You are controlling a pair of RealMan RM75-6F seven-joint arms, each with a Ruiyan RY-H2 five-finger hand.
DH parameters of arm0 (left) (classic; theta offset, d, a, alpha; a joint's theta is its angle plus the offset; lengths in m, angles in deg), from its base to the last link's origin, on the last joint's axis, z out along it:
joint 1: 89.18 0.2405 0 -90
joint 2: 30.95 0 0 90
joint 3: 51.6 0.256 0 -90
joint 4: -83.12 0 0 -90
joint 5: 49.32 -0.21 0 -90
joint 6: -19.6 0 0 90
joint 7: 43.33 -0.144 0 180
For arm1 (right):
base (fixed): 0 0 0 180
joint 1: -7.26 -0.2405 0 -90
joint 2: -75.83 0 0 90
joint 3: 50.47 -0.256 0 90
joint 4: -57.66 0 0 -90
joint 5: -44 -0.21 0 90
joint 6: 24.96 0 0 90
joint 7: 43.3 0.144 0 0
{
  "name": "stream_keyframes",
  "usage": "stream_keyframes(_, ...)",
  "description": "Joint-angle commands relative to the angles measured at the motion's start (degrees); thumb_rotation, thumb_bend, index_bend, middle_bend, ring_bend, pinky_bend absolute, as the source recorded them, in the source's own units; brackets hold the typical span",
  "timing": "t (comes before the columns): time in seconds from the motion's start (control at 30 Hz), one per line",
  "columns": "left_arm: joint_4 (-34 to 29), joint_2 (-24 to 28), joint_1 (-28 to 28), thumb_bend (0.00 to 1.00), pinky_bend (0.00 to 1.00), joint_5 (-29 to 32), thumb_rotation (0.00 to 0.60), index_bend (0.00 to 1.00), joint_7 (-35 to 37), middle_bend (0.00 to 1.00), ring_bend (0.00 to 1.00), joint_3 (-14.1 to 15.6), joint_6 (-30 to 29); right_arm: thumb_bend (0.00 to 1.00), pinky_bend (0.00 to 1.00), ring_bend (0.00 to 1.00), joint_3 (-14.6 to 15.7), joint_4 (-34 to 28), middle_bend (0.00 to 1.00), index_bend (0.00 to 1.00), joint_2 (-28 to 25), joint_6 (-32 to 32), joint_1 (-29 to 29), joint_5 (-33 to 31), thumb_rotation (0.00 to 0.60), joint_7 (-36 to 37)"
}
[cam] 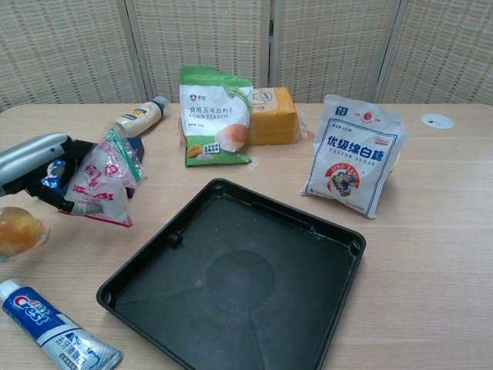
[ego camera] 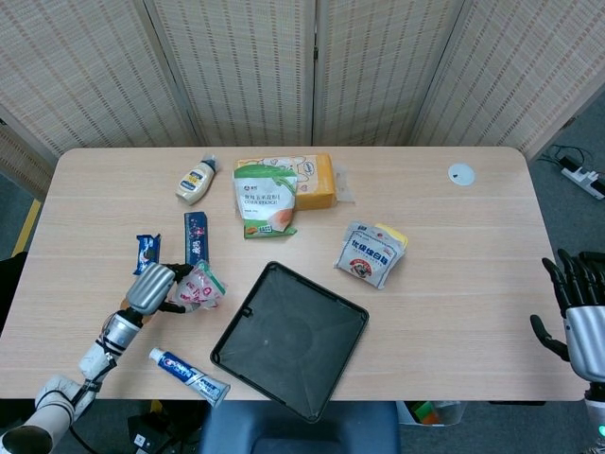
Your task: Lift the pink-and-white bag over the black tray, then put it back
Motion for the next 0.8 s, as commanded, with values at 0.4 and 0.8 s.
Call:
stream_keyframes(0.4, -26.81, 12.78, -6.48, 0.58, 0.71, -5.05, 0.6, 0.51, -31.32, 0.75, 0.7, -0.67, -2.16, 0.35, 0.02, 0.03, -0.41, 0.83, 0.04, 0.03, -0.18, 0.2, -0.58, 0.5, 0.6, 0.87)
stream_keyframes(0.8, -36.42, 15.91, -8.43, 0.58, 0.71, -6.99, 0.6, 0.5, -53.19, 0.76, 0.7, -0.82, 2.99, 0.35, 0.02, 0.03, -0.25, 2.4, 0.04, 0.03, 0.39, 0.25, -0.42, 0.05, 0.6, 2.57)
